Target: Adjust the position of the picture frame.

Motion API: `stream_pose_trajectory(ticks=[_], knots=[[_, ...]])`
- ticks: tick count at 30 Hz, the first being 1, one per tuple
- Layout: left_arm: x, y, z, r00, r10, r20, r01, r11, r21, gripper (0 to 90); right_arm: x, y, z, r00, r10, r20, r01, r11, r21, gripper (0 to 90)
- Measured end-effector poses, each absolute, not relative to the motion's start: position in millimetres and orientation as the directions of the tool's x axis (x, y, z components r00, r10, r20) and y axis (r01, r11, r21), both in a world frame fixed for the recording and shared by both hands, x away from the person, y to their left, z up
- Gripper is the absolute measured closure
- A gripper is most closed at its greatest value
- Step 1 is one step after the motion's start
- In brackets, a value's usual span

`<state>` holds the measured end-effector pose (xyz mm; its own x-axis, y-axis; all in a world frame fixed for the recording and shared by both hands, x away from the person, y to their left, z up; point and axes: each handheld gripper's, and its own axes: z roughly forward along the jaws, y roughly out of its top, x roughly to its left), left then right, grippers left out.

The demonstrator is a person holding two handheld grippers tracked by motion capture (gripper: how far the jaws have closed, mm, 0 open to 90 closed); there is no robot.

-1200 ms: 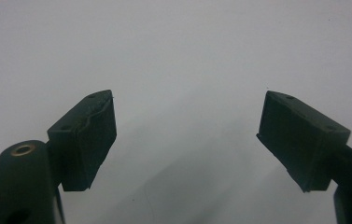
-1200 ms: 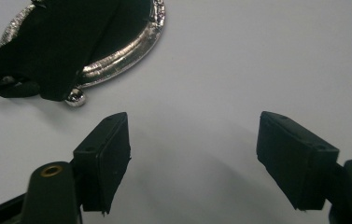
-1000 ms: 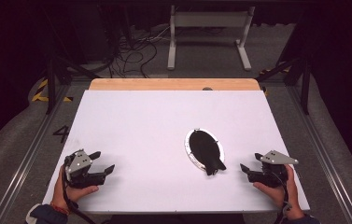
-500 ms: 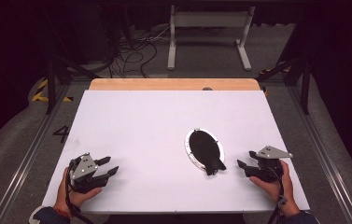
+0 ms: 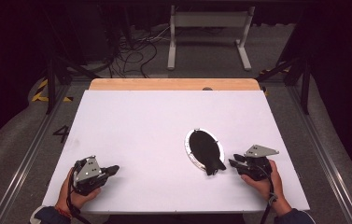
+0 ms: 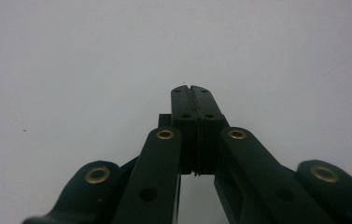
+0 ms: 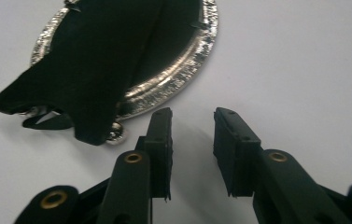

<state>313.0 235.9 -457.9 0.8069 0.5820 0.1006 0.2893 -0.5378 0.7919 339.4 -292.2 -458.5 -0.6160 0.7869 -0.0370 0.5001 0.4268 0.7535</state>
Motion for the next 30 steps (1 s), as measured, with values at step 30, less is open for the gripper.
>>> stream_pose_trajectory(ticks=[30], knots=[[321.3, 216.7, -460.8, 0.827, 0.556, 0.083, 0.297, -0.558, 0.775, 88.2, 337.3, -240.8, -459.2, -0.708, 0.706, -0.022, 0.459, 0.483, 0.746, 81.1]])
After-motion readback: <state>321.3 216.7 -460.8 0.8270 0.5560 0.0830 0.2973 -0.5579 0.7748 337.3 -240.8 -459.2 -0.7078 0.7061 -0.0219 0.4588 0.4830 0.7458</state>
